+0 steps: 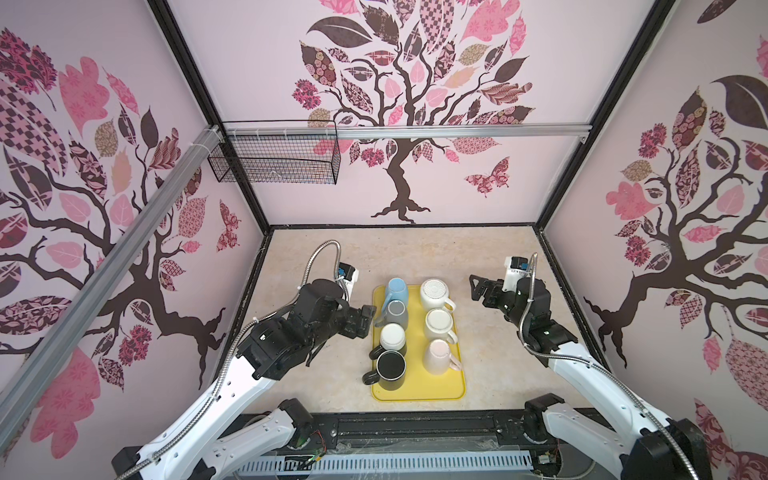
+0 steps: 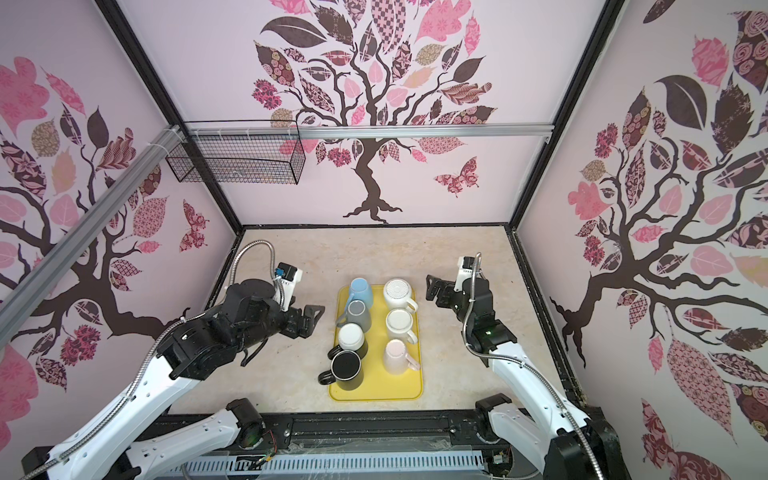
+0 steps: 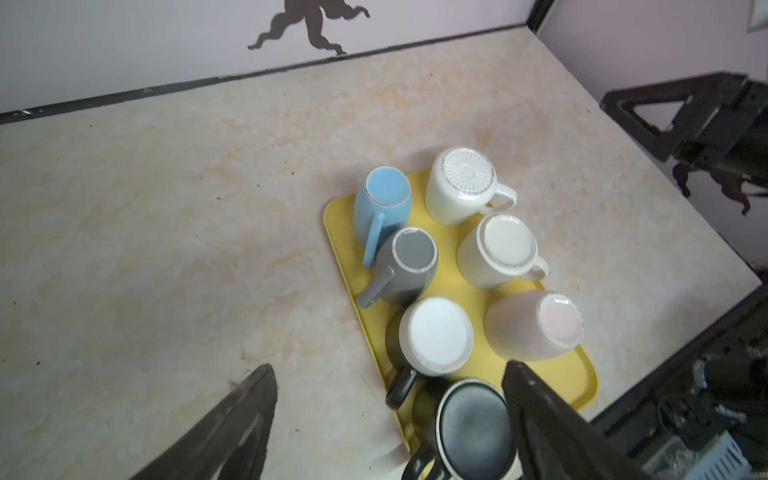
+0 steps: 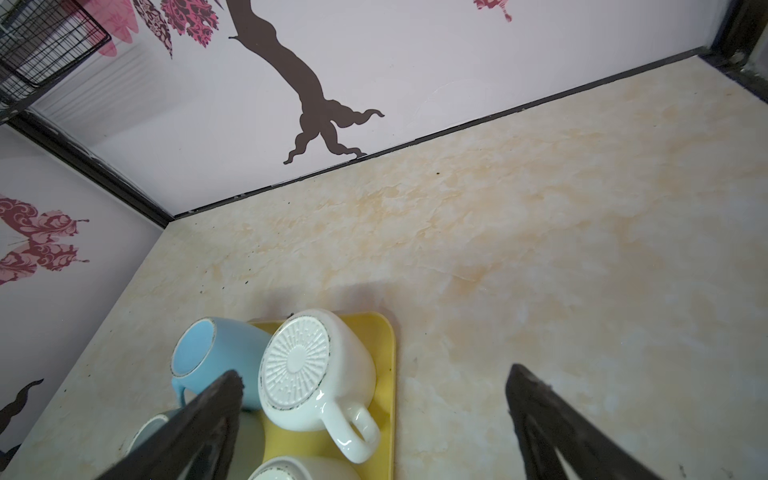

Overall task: Turn the mug right side up
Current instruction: 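Move the left gripper over the black mug while the right gripper advances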

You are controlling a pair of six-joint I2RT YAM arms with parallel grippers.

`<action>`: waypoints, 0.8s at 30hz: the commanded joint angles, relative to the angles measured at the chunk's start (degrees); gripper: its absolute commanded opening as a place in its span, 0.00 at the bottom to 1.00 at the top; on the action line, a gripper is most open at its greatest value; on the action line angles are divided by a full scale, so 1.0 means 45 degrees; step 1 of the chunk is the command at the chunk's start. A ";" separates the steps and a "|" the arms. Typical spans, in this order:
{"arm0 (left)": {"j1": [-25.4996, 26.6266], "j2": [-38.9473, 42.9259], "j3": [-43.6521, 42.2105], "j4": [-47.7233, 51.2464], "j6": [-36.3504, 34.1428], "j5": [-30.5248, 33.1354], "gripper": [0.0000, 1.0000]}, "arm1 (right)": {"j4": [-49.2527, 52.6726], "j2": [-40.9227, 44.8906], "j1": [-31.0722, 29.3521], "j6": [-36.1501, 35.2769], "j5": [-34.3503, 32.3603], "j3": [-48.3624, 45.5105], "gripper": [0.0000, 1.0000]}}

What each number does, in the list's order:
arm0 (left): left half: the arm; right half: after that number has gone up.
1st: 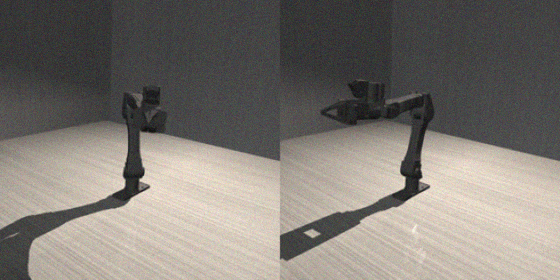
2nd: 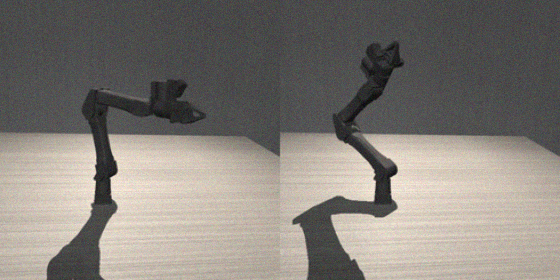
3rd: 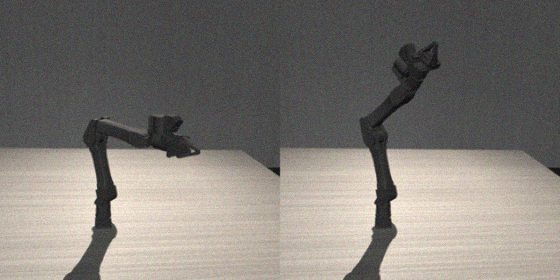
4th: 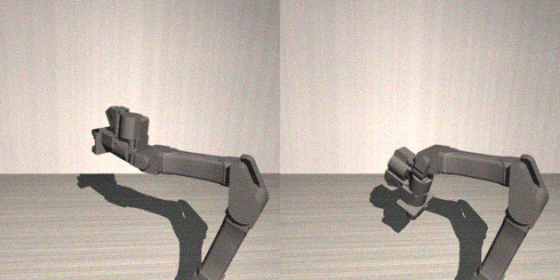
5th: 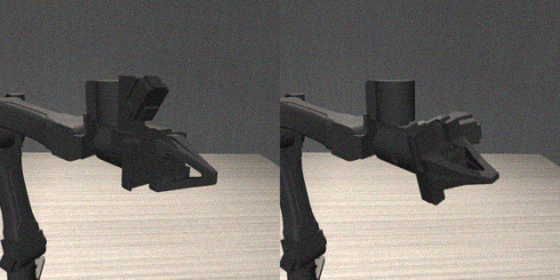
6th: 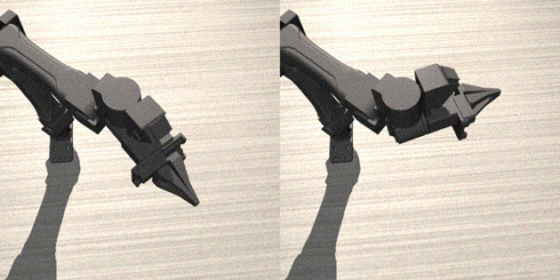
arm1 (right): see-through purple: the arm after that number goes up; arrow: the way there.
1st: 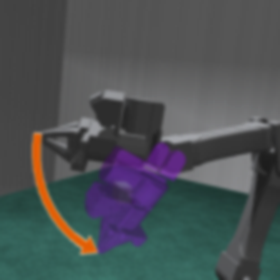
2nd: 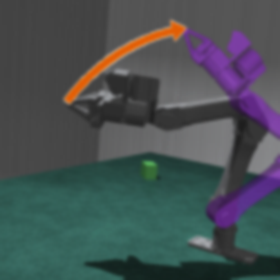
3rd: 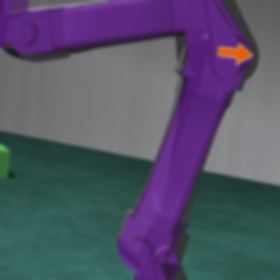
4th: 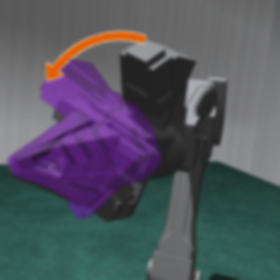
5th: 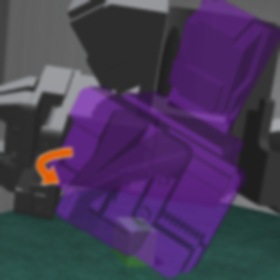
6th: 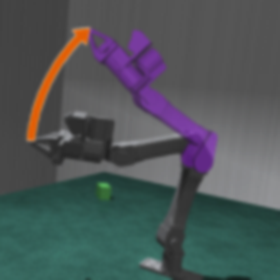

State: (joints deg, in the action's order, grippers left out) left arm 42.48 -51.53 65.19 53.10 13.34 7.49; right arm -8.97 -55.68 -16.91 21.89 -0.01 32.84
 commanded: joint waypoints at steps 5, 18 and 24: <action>0.0565 -0.0593 0.1743 0.3801 -0.3699 -0.0928 0.71 | -0.1495 -0.0127 -0.0970 -0.0998 -0.0882 -0.0620 1.00; 0.1094 -0.1500 0.0746 0.3589 -0.3545 -0.3125 0.63 | -0.3041 -0.0264 -0.2619 -0.3142 -0.2695 -0.1315 1.00; 0.1947 -0.1632 -0.0461 0.1942 -0.3516 -0.1302 0.53 | -0.3140 -0.0302 -0.2629 -0.3151 -0.2777 -0.1320 1.00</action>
State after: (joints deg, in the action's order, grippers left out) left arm 50.85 -60.10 66.46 66.06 -2.52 -1.76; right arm -20.95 -56.84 -28.56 8.97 -11.11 26.70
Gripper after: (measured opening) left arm 0.542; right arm 0.997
